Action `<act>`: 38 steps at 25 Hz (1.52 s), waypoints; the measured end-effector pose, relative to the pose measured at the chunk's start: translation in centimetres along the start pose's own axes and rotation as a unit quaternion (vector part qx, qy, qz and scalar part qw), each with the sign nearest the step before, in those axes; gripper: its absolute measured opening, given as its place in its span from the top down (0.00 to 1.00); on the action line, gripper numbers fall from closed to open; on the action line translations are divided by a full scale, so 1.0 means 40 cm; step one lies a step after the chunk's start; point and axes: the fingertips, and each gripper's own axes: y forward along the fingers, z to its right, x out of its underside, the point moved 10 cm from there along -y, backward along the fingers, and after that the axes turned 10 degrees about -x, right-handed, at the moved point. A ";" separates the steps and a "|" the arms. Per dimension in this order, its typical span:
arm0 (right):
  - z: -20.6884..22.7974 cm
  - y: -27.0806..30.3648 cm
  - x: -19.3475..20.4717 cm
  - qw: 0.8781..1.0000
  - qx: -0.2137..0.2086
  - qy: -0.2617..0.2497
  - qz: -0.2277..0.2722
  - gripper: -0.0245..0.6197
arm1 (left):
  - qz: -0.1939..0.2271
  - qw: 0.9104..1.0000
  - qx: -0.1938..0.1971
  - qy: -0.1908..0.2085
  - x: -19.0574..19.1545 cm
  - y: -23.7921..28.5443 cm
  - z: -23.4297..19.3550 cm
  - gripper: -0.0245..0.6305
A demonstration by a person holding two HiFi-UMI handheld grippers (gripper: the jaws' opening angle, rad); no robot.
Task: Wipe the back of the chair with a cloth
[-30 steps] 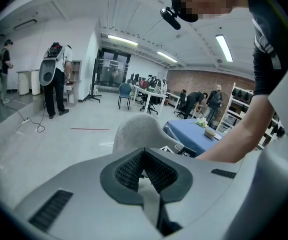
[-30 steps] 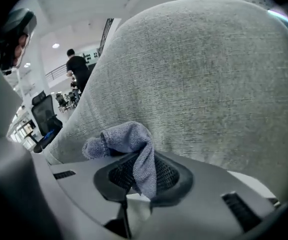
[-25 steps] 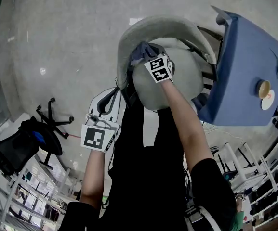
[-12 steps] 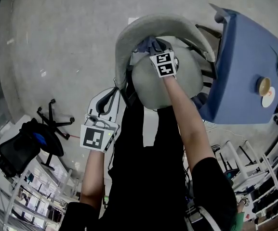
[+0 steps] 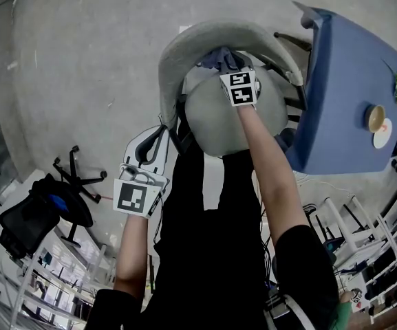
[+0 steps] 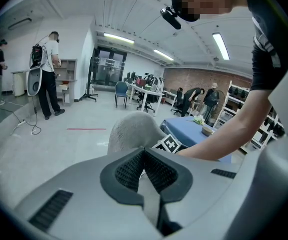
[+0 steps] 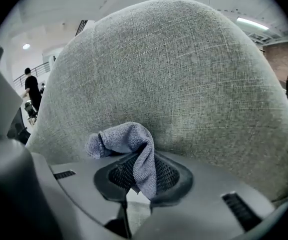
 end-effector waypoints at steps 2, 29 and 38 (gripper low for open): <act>0.013 -0.002 0.009 1.000 0.011 0.003 0.002 0.84 | -0.001 1.000 0.001 0.001 0.001 0.003 0.001 0.93; 0.167 -0.118 0.073 0.990 0.114 0.084 -0.002 0.84 | -0.010 0.999 0.031 0.026 -0.021 0.042 0.039 0.93; 0.204 -0.160 0.101 0.983 0.141 0.121 0.006 0.84 | -0.016 0.998 0.044 0.033 -0.032 0.056 0.047 0.93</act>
